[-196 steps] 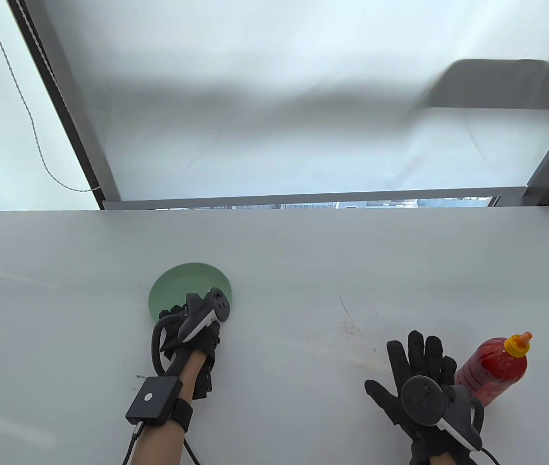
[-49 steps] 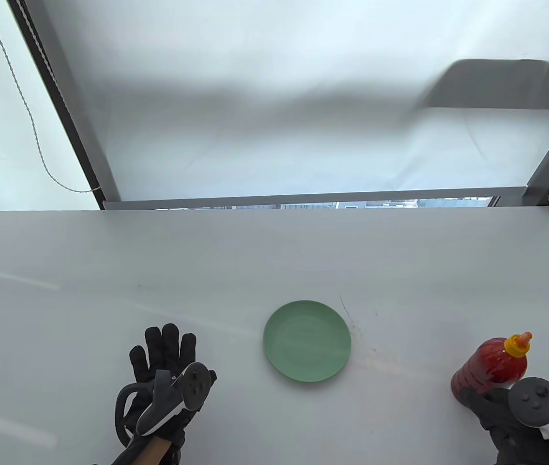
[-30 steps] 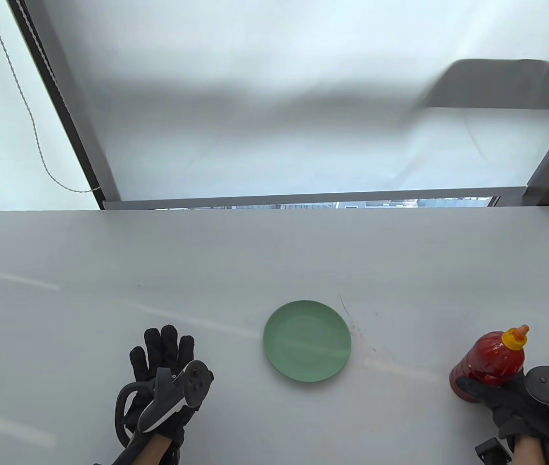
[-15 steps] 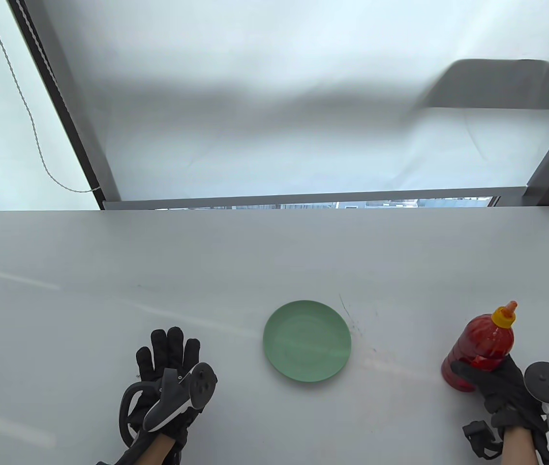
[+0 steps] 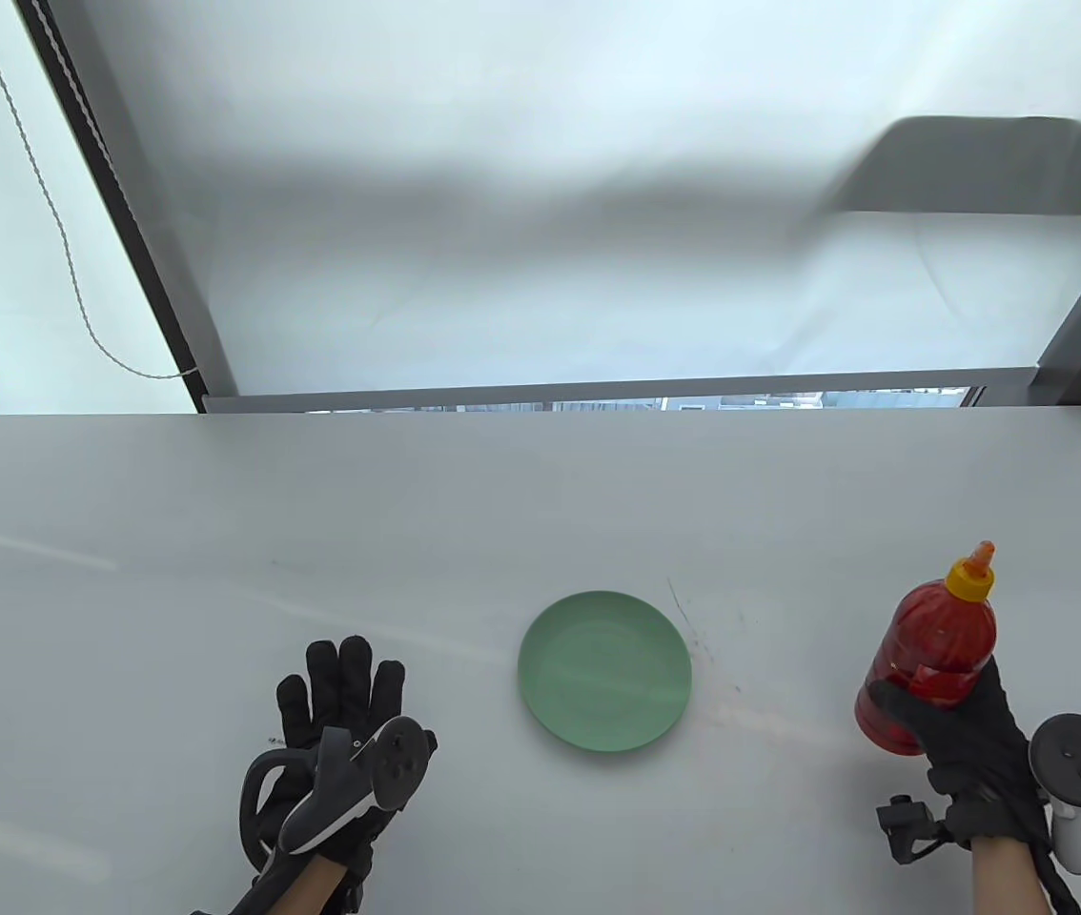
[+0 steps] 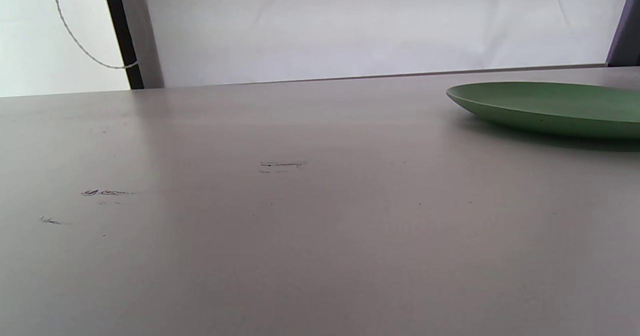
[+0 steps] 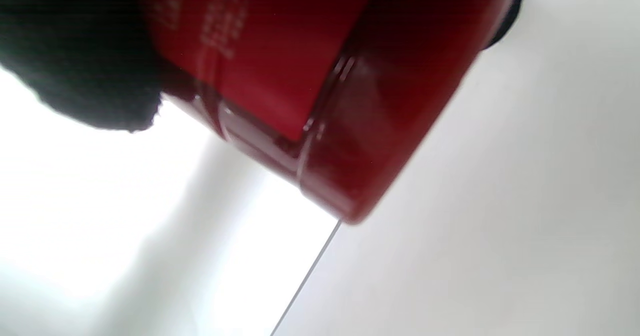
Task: Squeeze ketchup bottle to draw patterns on plate
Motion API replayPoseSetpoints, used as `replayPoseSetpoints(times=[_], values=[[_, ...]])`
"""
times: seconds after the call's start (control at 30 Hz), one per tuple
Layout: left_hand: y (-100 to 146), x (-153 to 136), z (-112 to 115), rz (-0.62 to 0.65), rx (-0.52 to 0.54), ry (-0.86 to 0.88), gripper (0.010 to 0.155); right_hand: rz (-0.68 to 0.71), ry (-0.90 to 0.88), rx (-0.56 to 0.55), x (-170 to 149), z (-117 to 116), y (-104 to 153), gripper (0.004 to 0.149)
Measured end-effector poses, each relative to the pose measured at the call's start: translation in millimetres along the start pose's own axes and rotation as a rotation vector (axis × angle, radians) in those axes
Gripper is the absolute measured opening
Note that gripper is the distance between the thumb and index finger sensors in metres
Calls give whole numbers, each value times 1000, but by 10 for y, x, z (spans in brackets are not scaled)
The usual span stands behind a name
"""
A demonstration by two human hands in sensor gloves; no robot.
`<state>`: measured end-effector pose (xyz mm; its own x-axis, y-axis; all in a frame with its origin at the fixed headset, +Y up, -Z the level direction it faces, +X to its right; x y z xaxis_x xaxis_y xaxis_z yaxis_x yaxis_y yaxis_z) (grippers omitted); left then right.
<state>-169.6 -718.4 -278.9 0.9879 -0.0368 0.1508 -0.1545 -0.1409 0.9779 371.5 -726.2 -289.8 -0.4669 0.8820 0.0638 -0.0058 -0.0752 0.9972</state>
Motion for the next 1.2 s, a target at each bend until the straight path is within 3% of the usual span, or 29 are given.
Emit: replayPoseSetpoints(times=[0.1, 0.17, 0.43, 0.57, 0.67, 0.83, 0.97, 1.2], values=[[-86, 264, -159, 131, -26, -24, 77, 89, -43, 45, 215, -124, 9, 102], [-215, 509, -330, 244, -146, 10, 77, 134, -63, 81, 320, -214, 24, 102], [-630, 1754, -1539, 494, 150, 280, 78, 219, -13, 155, 550, -538, 169, 102], [-796, 2173, -1931, 488, 256, 489, 90, 230, 16, 201, 575, -634, 192, 103], [-910, 2336, -2034, 448, 289, 595, 77, 228, 38, 226, 558, -671, 202, 102], [-983, 2485, -2013, 522, 217, 483, 51, 232, 62, 255, 548, -692, 188, 103], [-970, 2484, -2018, 606, 140, 464, 53, 237, 41, 274, 522, -687, 171, 102], [-940, 2374, -1986, 570, 252, 451, 50, 245, 95, 297, 541, -707, 168, 102]])
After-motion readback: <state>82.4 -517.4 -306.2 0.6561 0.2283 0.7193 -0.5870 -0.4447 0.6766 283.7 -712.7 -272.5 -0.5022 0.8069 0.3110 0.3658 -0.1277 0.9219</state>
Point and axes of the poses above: the tracker on the back of each hand, its own x axis roughly to the thumb side, its own y axis roughly from the fingertips to the wrist, z = x × y, the point moved 1 cm from there along -y, roughly from the wrist to the fingertips, and after that the axes turned 15 degrees about x, right-handed, at the moved point
